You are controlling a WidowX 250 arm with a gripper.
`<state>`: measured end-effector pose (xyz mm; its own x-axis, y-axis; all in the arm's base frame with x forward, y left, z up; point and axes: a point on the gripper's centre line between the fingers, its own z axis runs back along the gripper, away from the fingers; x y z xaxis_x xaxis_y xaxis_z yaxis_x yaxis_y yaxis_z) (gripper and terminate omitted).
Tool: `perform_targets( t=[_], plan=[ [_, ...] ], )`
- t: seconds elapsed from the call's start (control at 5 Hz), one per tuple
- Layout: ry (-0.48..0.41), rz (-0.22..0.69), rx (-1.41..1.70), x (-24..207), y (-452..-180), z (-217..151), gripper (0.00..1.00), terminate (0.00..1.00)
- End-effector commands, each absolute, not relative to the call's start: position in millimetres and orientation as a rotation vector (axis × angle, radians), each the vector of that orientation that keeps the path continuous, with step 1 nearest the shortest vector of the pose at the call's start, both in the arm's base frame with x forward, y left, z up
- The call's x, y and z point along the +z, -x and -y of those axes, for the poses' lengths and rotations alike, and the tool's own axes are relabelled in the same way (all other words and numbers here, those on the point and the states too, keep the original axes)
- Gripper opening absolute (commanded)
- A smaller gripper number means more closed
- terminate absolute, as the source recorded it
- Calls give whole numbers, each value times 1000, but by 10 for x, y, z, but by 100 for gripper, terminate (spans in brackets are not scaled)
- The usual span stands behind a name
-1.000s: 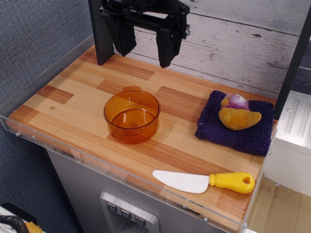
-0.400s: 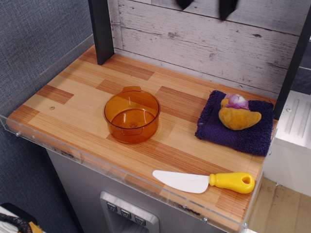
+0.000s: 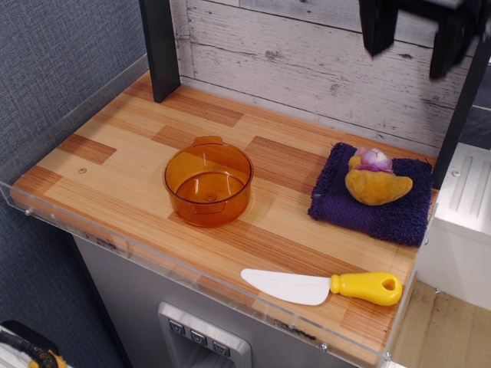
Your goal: Move the food to the top left of the bowl
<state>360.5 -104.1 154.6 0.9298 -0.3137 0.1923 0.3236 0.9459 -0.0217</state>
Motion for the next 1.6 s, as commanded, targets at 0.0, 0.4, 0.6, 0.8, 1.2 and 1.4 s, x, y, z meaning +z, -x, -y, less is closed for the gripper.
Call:
perform_targets(
  t=[0.0,0.4,0.6,0.8,1.2,1.4],
  plan=[
    [48,101,-377,1224,-3288,1112,100,0],
    [48,44,-352,925,-3226,1050,100,0],
    [29,43,-317,838,-3243,1003,100,0],
    [12,36,-316,783,-3283,968,100,0],
    [8,10,-290,615,-3287,840,100,0],
    [22,12,-312,575,-3284,846,0,0]
  ],
)
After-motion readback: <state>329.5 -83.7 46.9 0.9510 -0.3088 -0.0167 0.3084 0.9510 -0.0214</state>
